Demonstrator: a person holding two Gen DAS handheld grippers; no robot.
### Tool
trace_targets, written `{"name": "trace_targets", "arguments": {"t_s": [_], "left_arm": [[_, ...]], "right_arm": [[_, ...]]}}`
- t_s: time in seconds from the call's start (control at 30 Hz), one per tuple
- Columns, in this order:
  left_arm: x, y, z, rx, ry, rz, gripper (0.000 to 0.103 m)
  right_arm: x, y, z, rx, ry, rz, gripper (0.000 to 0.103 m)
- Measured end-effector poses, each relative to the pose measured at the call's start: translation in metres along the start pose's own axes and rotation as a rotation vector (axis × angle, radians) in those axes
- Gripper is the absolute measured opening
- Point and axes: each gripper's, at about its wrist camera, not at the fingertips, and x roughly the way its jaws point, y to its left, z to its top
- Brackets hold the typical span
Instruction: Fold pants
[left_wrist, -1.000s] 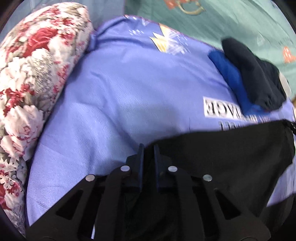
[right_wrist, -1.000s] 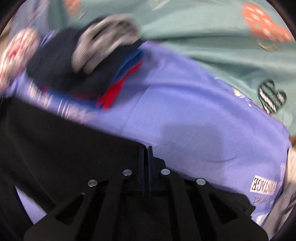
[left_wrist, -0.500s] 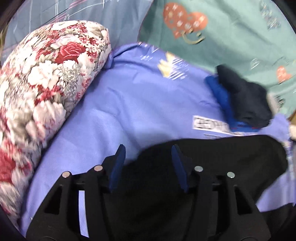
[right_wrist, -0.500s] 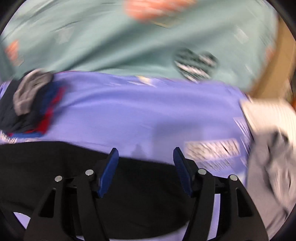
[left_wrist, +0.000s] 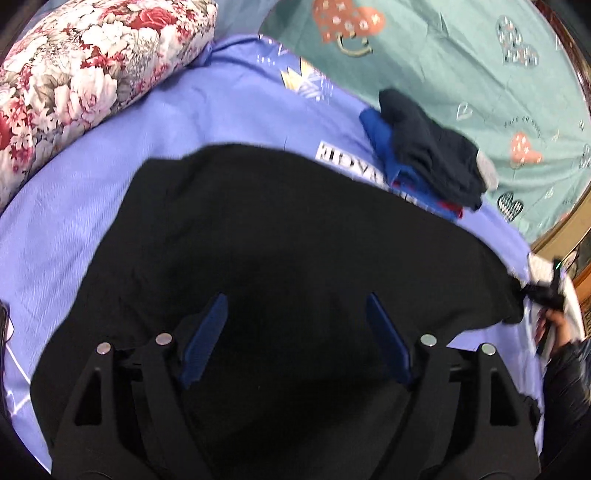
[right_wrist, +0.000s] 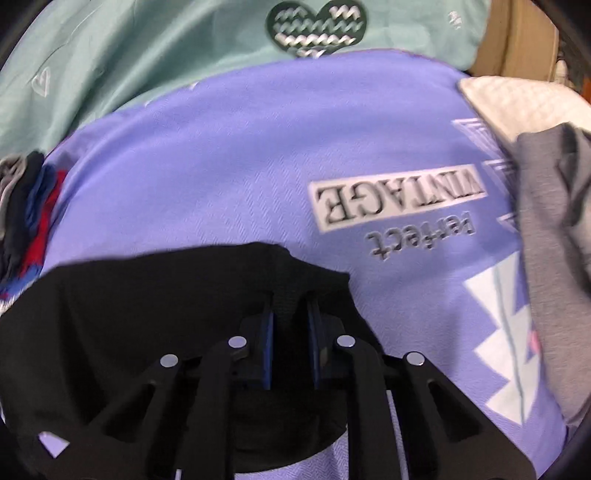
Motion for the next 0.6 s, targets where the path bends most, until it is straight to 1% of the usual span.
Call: {"name": "trace_targets", "arguments": {"t_s": [0.07, 0.1, 0.17, 0.2, 0.23, 0.27, 0.3, 0.33, 0.37, 0.4, 0.43, 0.47, 0.5, 0.53, 0.57, 0.6], "left_arm": [[0.003, 0.000, -0.002, 0.001, 0.014, 0.024, 0.079], [0.002, 0.002, -0.002, -0.005, 0.014, 0.027, 0.079], [0.000, 0.005, 0.001, -0.011, 0.009, 0.032, 0.079], [-0.002, 0.006, 0.004, -0.008, 0.003, 0.037, 0.079], [-0.004, 0.007, 0.006, -0.001, -0.003, 0.048, 0.079], [-0.008, 0.009, 0.010, 0.008, -0.007, 0.066, 0.079], [-0.011, 0.010, 0.013, 0.015, -0.012, 0.081, 0.079], [-0.014, 0.013, 0.017, 0.024, -0.020, 0.093, 0.079], [-0.018, 0.016, 0.021, 0.039, -0.032, 0.103, 0.080], [-0.020, 0.018, 0.024, 0.053, -0.040, 0.115, 0.083], [-0.021, 0.020, 0.027, 0.065, -0.045, 0.135, 0.083], [-0.022, 0.022, 0.029, 0.078, -0.049, 0.154, 0.083], [-0.021, 0.023, 0.032, 0.094, -0.050, 0.168, 0.083], [-0.019, 0.024, 0.034, 0.099, -0.048, 0.171, 0.083], [-0.015, 0.025, 0.036, 0.100, -0.041, 0.168, 0.083], [-0.012, 0.024, 0.037, 0.099, -0.036, 0.155, 0.083]], "right_arm": [[-0.006, 0.000, 0.012, -0.004, -0.066, -0.083, 0.015], [-0.006, -0.001, 0.015, 0.002, -0.069, -0.101, 0.015], [0.023, 0.006, 0.018, -0.056, 0.030, -0.174, 0.021], [0.033, 0.015, 0.015, -0.122, 0.033, -0.248, 0.027], [0.032, 0.022, 0.011, -0.163, -0.006, -0.332, 0.052], [0.031, 0.031, 0.011, -0.211, -0.021, -0.414, 0.068], [0.028, 0.037, 0.011, -0.235, -0.019, -0.432, 0.068], [0.016, 0.042, 0.011, -0.219, -0.044, -0.430, 0.068], [0.002, 0.045, 0.010, -0.196, -0.098, -0.444, 0.068], [-0.023, 0.052, 0.005, -0.171, -0.187, -0.432, 0.068], [-0.036, 0.055, -0.002, -0.166, -0.219, -0.384, 0.070], [-0.051, 0.066, -0.009, -0.172, -0.217, -0.254, 0.071], [-0.056, 0.073, -0.013, -0.176, -0.192, -0.160, 0.071], [-0.060, 0.090, -0.021, -0.185, -0.121, 0.026, 0.071], [-0.064, 0.102, -0.031, -0.195, -0.070, 0.151, 0.068], [-0.064, 0.126, -0.045, -0.232, 0.008, 0.301, 0.063]]}}
